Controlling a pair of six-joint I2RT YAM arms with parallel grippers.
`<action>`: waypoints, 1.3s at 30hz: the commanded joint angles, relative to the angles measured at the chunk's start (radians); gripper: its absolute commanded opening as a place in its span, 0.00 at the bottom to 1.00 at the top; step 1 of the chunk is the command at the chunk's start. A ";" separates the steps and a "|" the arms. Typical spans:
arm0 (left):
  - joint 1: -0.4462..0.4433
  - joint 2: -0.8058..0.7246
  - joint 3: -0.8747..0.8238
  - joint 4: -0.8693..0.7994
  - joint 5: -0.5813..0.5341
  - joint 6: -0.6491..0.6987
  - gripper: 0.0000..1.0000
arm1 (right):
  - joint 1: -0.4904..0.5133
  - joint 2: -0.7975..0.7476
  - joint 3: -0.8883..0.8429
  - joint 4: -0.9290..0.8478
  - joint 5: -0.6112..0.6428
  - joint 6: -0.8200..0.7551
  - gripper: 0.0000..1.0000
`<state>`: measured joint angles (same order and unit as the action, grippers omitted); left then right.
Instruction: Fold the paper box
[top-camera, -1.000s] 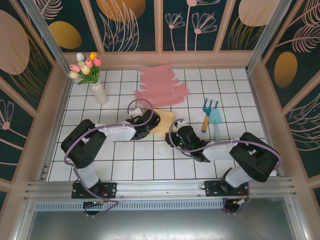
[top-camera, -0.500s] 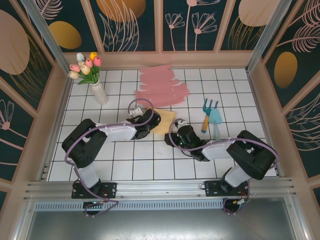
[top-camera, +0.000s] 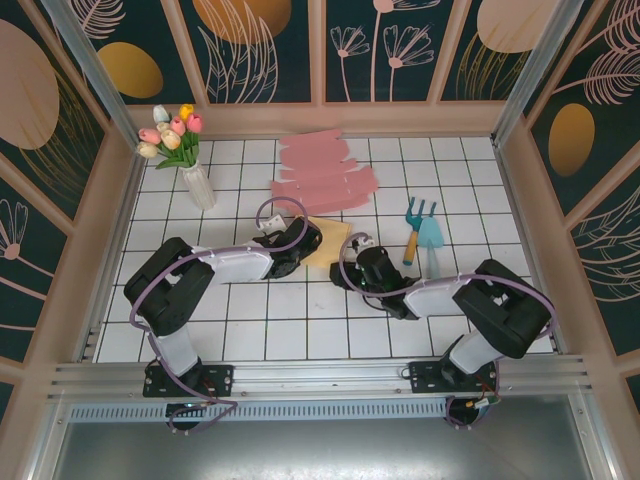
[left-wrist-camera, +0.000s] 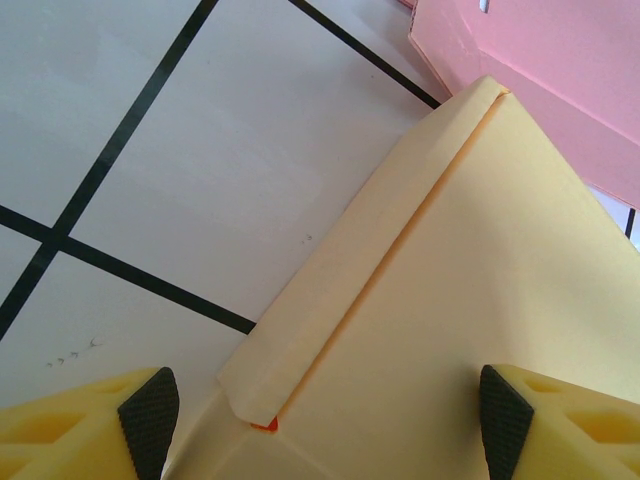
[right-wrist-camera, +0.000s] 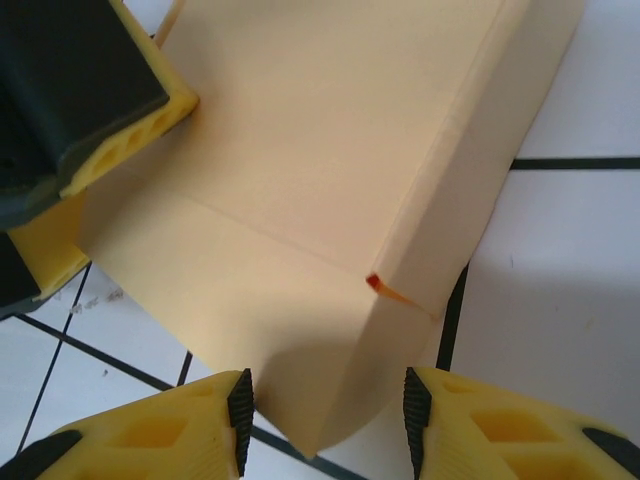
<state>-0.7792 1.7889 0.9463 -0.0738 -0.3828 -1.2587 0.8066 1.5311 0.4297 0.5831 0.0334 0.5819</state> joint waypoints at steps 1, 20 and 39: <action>-0.001 0.086 -0.055 -0.176 0.079 0.028 0.78 | -0.013 0.024 0.034 0.010 -0.009 -0.008 0.47; -0.001 0.095 -0.050 -0.172 0.083 0.027 0.78 | -0.020 0.064 0.060 0.025 -0.058 -0.013 0.35; -0.002 0.093 -0.054 -0.174 0.078 0.035 0.78 | -0.031 0.189 -0.006 0.130 0.041 -0.054 0.29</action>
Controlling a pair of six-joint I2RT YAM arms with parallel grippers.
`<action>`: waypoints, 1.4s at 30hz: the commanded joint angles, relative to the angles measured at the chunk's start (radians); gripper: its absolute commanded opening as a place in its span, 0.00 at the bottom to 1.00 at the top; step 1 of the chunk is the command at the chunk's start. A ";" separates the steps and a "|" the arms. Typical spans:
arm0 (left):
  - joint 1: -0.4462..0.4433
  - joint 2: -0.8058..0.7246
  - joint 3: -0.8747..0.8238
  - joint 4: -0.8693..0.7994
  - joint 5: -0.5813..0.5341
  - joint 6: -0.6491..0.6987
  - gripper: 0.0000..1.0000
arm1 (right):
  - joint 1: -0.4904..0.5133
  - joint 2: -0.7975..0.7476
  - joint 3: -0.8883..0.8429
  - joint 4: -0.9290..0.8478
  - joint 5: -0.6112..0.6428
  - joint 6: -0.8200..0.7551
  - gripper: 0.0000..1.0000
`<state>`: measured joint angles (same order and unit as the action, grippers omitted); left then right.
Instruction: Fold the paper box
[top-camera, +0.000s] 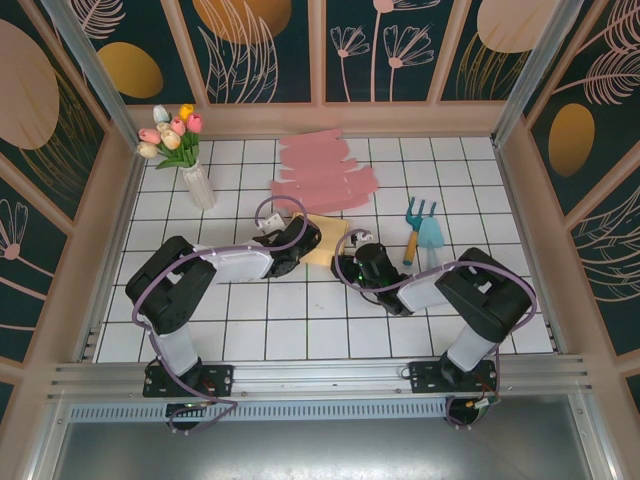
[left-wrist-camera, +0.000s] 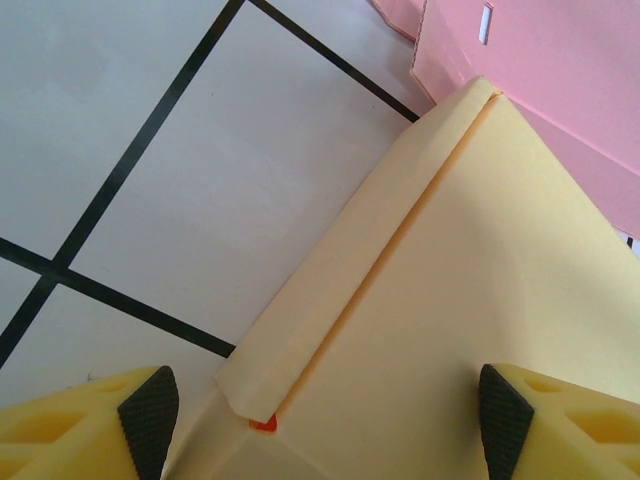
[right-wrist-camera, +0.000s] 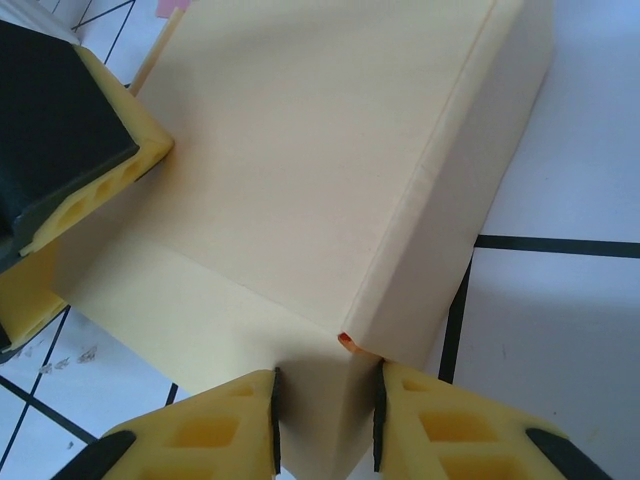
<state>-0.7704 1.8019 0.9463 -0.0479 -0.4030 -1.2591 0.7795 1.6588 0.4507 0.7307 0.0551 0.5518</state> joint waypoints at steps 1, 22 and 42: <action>-0.010 0.079 -0.051 -0.201 0.096 0.036 0.78 | -0.006 0.068 -0.029 -0.012 0.018 -0.024 0.29; -0.009 0.137 -0.025 -0.246 0.015 0.060 0.78 | -0.020 0.017 -0.042 -0.046 0.099 -0.035 0.30; -0.004 0.198 -0.017 -0.236 -0.017 0.067 0.77 | -0.020 -0.111 -0.023 -0.147 0.020 0.016 0.34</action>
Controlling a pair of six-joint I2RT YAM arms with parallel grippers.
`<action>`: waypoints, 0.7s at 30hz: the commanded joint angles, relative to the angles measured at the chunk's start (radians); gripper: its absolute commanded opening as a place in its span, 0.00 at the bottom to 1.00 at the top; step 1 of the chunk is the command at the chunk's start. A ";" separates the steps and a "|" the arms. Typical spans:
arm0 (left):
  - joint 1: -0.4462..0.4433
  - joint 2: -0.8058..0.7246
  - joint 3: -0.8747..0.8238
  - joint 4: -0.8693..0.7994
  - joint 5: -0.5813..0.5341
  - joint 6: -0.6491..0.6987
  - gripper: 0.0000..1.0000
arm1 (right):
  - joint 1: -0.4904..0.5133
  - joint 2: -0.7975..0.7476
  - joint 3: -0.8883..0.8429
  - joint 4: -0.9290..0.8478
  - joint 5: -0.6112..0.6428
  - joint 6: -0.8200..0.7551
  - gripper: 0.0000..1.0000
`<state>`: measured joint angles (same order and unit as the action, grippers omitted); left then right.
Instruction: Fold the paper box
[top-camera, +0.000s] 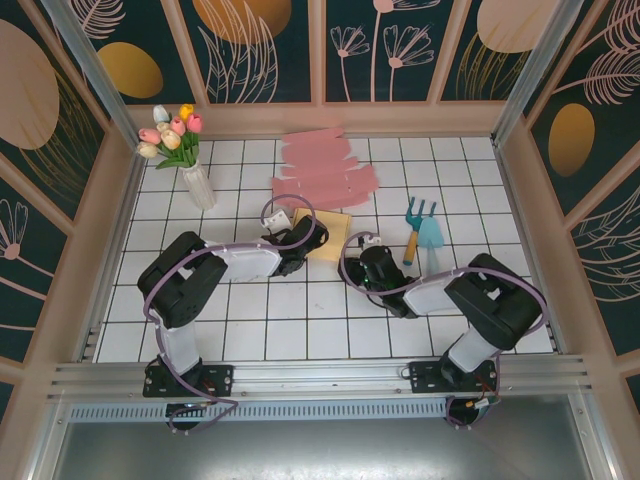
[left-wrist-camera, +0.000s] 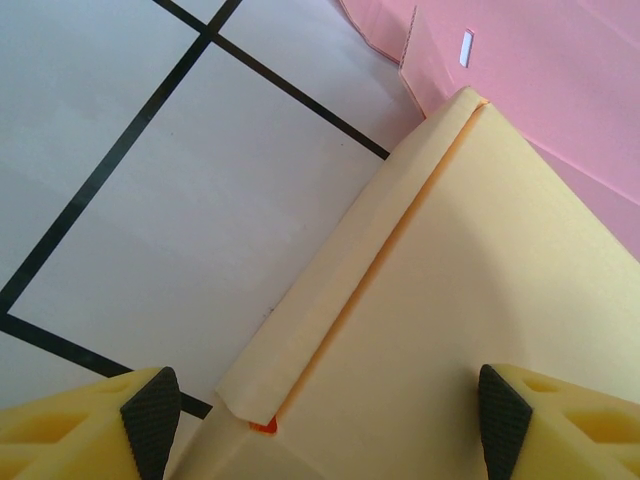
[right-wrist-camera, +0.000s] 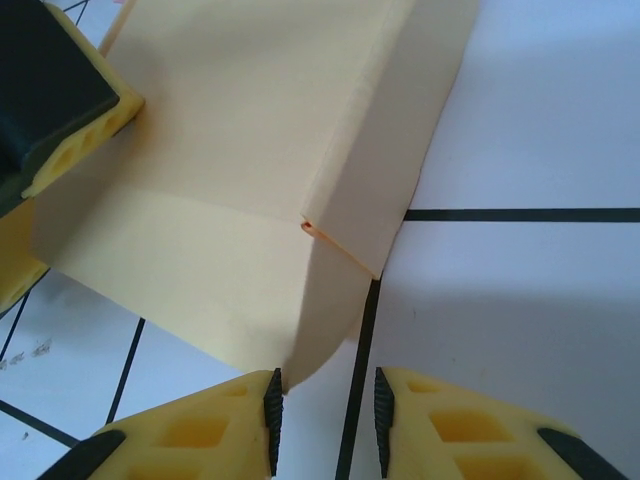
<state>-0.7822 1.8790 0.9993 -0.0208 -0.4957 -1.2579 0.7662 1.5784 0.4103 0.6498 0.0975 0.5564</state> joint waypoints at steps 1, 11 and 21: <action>0.008 0.121 -0.070 -0.263 0.076 0.065 0.77 | -0.006 -0.035 0.023 -0.072 -0.025 0.010 0.34; 0.008 0.120 -0.065 -0.261 0.079 0.065 0.77 | 0.013 -0.082 0.041 -0.083 -0.052 0.039 0.34; 0.008 0.123 -0.065 -0.261 0.080 0.065 0.77 | 0.015 -0.037 0.134 -0.168 0.012 -0.001 0.34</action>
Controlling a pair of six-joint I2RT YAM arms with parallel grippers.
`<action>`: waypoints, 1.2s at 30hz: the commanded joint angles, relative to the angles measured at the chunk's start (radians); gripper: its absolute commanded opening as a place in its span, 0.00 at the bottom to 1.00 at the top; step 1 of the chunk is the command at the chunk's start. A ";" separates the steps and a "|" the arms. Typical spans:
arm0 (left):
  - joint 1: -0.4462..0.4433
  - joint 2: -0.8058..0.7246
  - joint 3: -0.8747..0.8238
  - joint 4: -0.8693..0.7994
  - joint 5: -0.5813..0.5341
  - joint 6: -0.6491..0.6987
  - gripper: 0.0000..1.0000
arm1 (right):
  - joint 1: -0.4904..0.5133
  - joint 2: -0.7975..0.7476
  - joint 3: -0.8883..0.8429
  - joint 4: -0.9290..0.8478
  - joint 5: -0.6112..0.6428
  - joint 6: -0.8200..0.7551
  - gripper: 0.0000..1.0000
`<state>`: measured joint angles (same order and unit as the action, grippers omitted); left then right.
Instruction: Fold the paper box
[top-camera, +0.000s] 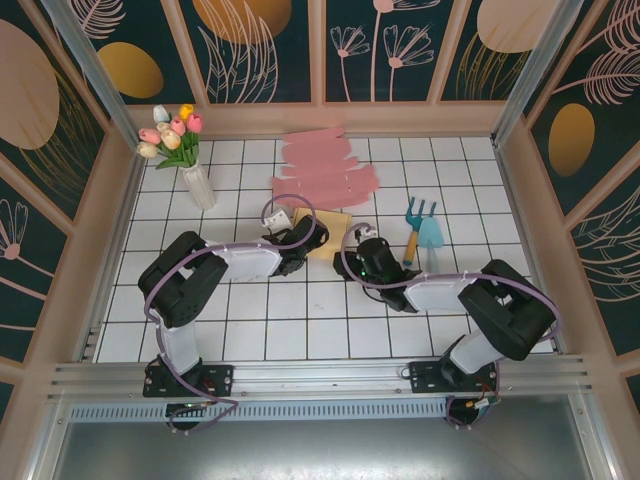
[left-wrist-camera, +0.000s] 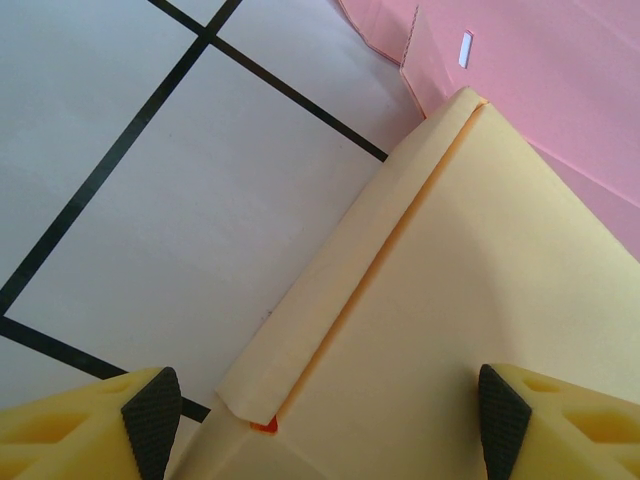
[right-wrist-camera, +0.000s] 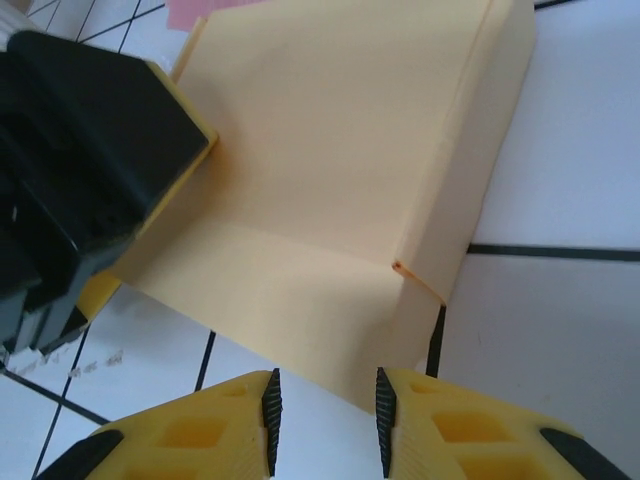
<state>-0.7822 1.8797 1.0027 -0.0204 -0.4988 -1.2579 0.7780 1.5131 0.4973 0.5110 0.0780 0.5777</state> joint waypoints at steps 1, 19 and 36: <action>0.009 0.122 -0.068 -0.262 0.084 0.065 0.76 | 0.003 0.045 0.060 -0.036 0.041 -0.027 0.34; 0.009 0.123 -0.069 -0.257 0.082 0.079 0.77 | -0.011 0.197 0.023 0.065 0.133 -0.046 0.28; 0.008 0.130 -0.062 -0.257 0.088 0.079 0.77 | 0.095 0.147 0.128 0.008 0.100 -0.052 0.25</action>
<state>-0.7746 1.9011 1.0084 0.0219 -0.5186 -1.2583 0.8730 1.6356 0.5835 0.5240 0.1825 0.5323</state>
